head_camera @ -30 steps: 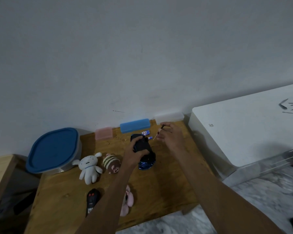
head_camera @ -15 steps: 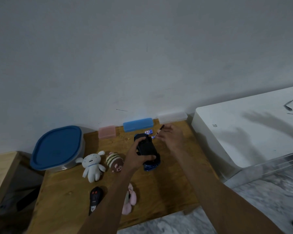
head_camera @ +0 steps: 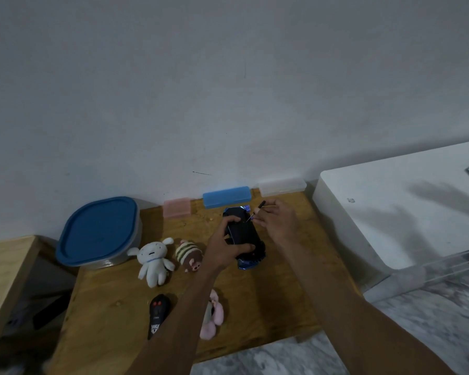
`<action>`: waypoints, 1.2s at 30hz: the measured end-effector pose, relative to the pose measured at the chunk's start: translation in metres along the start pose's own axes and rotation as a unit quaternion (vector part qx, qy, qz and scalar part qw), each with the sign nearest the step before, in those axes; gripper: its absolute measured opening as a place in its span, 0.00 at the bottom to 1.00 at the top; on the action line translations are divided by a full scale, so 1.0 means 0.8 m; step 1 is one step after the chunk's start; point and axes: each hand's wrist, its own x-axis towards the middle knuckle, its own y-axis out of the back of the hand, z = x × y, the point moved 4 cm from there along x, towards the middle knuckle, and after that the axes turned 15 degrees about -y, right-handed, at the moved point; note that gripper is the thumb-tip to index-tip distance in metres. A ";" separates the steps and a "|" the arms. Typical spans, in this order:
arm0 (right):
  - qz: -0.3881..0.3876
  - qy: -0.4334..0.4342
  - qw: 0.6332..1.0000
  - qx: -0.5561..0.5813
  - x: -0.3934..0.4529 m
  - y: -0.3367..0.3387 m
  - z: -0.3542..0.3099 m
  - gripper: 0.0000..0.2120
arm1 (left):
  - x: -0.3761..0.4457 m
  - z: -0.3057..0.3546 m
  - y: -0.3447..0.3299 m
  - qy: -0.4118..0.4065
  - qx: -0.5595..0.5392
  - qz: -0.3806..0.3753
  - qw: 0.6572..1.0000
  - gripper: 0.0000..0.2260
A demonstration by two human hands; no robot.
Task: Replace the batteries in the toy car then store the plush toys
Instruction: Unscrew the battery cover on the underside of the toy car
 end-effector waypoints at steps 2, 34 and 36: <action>0.001 0.002 1.000 -0.004 0.001 -0.001 0.001 0.07 | -0.001 0.000 0.001 0.000 -0.004 -0.001 1.000 0.30; 0.029 0.131 0.977 -0.166 0.014 -0.013 -0.003 0.08 | 0.002 0.006 0.004 0.004 -0.070 0.012 0.997 0.30; 0.042 0.163 0.966 -0.197 0.010 -0.013 -0.007 0.14 | 0.002 0.008 0.002 0.000 -0.062 0.014 0.998 0.29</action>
